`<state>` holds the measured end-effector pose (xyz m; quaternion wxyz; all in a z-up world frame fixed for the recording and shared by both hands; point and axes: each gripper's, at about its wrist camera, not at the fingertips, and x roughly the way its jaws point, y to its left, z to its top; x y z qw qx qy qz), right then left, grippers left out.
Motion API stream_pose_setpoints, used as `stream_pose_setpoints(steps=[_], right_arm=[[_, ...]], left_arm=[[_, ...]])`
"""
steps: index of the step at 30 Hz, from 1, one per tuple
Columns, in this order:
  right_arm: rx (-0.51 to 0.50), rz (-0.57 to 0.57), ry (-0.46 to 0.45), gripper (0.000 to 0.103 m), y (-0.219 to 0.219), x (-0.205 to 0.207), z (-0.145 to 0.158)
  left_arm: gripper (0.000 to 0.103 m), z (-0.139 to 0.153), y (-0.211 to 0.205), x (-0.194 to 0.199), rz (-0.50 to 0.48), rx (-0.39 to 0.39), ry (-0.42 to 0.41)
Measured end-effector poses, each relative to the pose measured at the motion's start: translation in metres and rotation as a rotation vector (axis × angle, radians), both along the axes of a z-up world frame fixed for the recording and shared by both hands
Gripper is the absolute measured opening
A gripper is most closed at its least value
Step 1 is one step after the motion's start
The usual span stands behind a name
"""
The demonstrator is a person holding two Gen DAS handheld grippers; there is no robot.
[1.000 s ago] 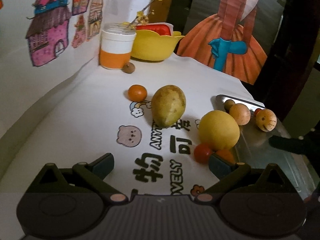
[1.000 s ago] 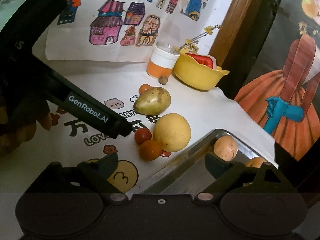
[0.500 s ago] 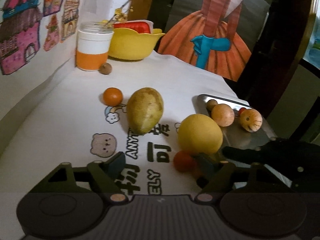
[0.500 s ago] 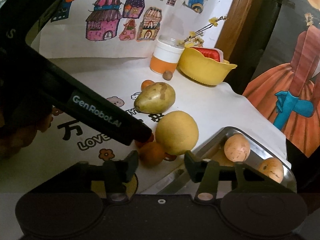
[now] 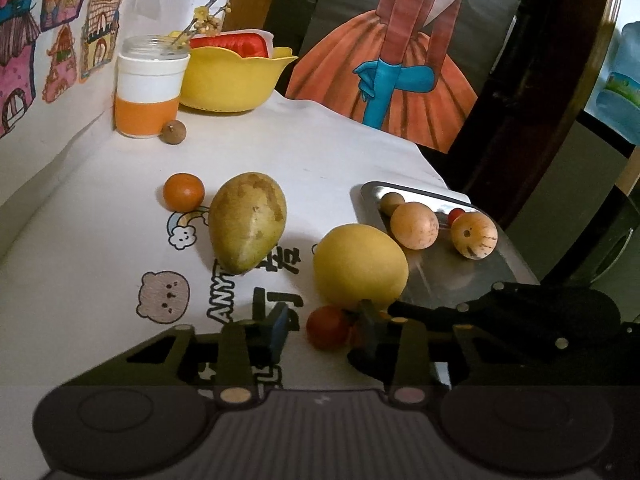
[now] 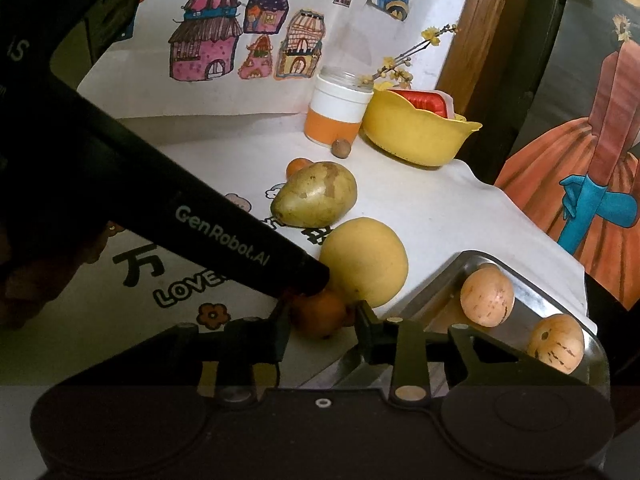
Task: Organize fruits
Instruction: 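Close left tool on red cherry tomato while right tool grasps orange tomato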
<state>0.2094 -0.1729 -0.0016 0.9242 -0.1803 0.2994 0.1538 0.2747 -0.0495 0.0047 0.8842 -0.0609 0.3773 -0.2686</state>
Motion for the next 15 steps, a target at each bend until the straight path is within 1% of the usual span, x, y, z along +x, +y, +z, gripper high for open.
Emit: stream_pose_setpoints(steps=[1,4,8,14,15], right_arm=[[0.004,0.004,0.002,0.031,0.0,0.0,0.0],[0.003,0.006,0.0,0.031,0.0,-0.001,0.0],[0.003,0.001,-0.002,0.031,0.0,-0.003,0.0],[0.002,-0.004,-0.003,0.031,-0.001,-0.007,0.0],[0.004,-0.005,-0.005,0.031,-0.001,-0.007,0.0]], left_arm=[[0.038,0.0,0.0,0.0,0.0,0.001,0.0],[0.034,0.0,0.001,-0.001,0.002,0.009,0.006],[0.034,-0.002,0.001,-0.001,0.003,0.017,0.02],[0.034,-0.002,-0.008,-0.003,-0.002,0.052,-0.003],[0.029,-0.002,-0.01,-0.004,-0.004,0.062,-0.008]])
